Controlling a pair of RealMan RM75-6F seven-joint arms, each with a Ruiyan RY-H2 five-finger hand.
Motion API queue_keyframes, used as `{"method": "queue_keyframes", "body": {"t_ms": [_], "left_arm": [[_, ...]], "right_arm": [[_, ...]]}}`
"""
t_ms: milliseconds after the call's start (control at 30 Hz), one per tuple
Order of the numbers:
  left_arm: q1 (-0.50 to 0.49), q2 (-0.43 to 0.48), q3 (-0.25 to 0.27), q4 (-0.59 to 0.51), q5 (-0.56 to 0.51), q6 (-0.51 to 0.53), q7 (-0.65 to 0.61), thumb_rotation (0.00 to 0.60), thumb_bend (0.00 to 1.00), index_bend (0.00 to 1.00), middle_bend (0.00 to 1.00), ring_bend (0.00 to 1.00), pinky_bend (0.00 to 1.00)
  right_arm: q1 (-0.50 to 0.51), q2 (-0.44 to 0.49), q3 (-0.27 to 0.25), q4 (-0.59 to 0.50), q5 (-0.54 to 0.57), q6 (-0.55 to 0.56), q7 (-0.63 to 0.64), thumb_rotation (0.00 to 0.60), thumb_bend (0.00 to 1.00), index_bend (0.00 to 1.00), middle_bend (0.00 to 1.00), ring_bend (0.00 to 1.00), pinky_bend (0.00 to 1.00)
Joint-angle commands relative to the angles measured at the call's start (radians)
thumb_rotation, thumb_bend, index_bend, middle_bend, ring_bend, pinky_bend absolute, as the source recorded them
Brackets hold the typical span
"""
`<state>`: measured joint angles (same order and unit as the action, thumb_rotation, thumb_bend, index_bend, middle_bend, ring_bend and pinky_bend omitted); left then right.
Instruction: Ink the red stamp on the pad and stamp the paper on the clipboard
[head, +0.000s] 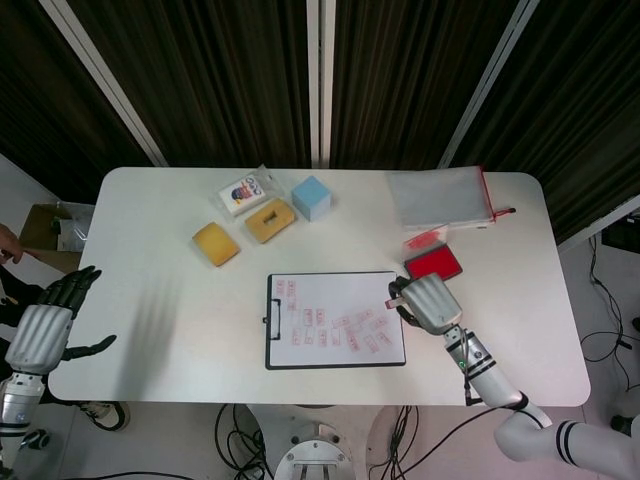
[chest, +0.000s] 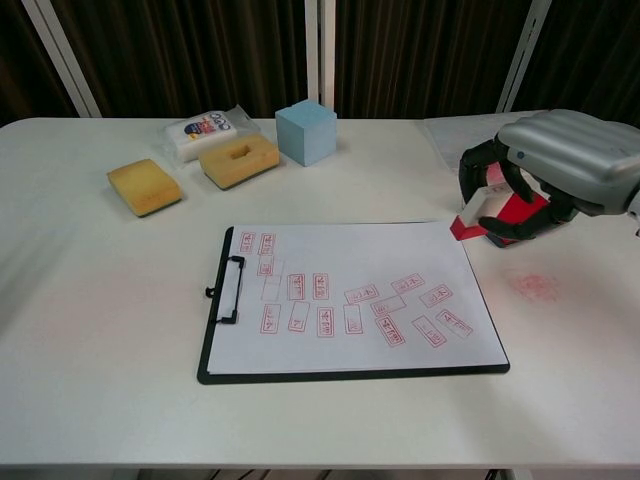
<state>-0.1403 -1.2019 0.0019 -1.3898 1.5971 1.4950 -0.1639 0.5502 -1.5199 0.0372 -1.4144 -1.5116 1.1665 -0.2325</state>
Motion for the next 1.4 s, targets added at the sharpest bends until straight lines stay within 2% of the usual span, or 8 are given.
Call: {"method": "queue_keyframes", "body": {"t_ms": [33, 233, 467, 800, 1067, 1400], "left_arm": [[-0.002, -0.001, 0.000, -0.005, 0.002, -0.002, 0.007, 0.487, 0.12, 0.08, 0.07, 0.10, 0.19], [-0.006, 0.001, 0.000, -0.017, 0.003, -0.007, 0.023, 0.489, 0.12, 0.08, 0.07, 0.10, 0.19], [-0.009, 0.004, 0.000, -0.025, 0.002, -0.011, 0.033, 0.491, 0.12, 0.08, 0.07, 0.10, 0.19], [-0.010, 0.004, -0.001, -0.023, 0.000, -0.013, 0.033, 0.491, 0.12, 0.08, 0.07, 0.10, 0.19], [-0.009, 0.000, 0.000, -0.016, 0.000, -0.012, 0.026, 0.490, 0.12, 0.08, 0.07, 0.10, 0.19], [-0.009, 0.000, 0.001, -0.017, 0.000, -0.013, 0.026, 0.487, 0.12, 0.08, 0.07, 0.10, 0.19]], "right_arm": [[-0.034, 0.017, -0.029, 0.051, 0.008, 0.007, 0.036, 0.600, 0.40, 0.87, 0.71, 0.68, 0.82], [-0.074, 0.008, -0.069, 0.157, 0.009, -0.007, 0.122, 0.600, 0.40, 0.86, 0.71, 0.68, 0.82], [-0.092, -0.040, -0.080, 0.256, -0.001, -0.018, 0.187, 0.600, 0.40, 0.84, 0.70, 0.68, 0.82], [-0.090, -0.077, -0.079, 0.304, -0.024, -0.025, 0.185, 0.600, 0.39, 0.78, 0.68, 0.68, 0.82], [-0.086, -0.069, -0.085, 0.301, -0.037, -0.045, 0.176, 0.600, 0.38, 0.64, 0.56, 0.64, 0.82], [-0.087, -0.051, -0.088, 0.286, -0.044, -0.055, 0.184, 0.600, 0.35, 0.53, 0.43, 0.57, 0.82]]}}
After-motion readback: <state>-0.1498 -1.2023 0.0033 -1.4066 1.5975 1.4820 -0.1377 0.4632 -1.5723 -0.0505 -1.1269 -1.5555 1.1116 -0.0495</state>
